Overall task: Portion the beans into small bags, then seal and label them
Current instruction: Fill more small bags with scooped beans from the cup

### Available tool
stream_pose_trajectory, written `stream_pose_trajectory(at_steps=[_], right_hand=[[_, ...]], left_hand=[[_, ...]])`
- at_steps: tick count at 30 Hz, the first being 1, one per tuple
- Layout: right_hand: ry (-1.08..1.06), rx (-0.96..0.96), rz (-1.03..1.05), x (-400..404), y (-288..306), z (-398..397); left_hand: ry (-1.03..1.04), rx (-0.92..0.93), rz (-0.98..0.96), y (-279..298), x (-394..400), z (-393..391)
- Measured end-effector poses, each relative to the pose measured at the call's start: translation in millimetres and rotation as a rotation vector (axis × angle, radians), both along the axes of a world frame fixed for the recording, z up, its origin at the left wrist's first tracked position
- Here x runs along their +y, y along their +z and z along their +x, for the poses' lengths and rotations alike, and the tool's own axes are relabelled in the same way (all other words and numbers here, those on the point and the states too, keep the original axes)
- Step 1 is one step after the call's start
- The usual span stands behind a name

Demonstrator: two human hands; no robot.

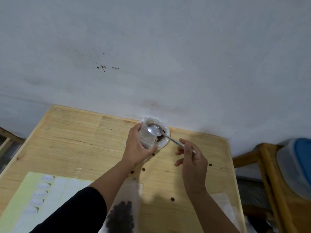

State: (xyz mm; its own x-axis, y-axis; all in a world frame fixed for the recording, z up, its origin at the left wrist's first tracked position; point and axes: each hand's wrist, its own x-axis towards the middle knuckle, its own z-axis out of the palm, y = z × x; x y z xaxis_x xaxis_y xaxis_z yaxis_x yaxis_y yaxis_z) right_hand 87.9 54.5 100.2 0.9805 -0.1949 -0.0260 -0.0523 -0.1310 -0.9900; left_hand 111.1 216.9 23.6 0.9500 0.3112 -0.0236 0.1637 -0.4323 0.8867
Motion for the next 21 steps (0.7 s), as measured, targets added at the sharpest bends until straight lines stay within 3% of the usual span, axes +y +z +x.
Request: stream_pose_trajectory(at_steps=[5,15,21], right_hand=[[-0.208,0.139,0.119,-21.0,-18.7,1.0],[-0.327,0.474,-0.078,-46.1,-99.2,21.9],[-0.253,0.447,-0.316,-45.9,-102.4,33.2]], left_hand=[[0.016,-0.020,0.003,2.1,1.9,-6.4],[0.046,-0.057,0.070,3.2,-4.0,-28.0],[0.043,-0.056,0.054,12.1,-14.3,-33.3]])
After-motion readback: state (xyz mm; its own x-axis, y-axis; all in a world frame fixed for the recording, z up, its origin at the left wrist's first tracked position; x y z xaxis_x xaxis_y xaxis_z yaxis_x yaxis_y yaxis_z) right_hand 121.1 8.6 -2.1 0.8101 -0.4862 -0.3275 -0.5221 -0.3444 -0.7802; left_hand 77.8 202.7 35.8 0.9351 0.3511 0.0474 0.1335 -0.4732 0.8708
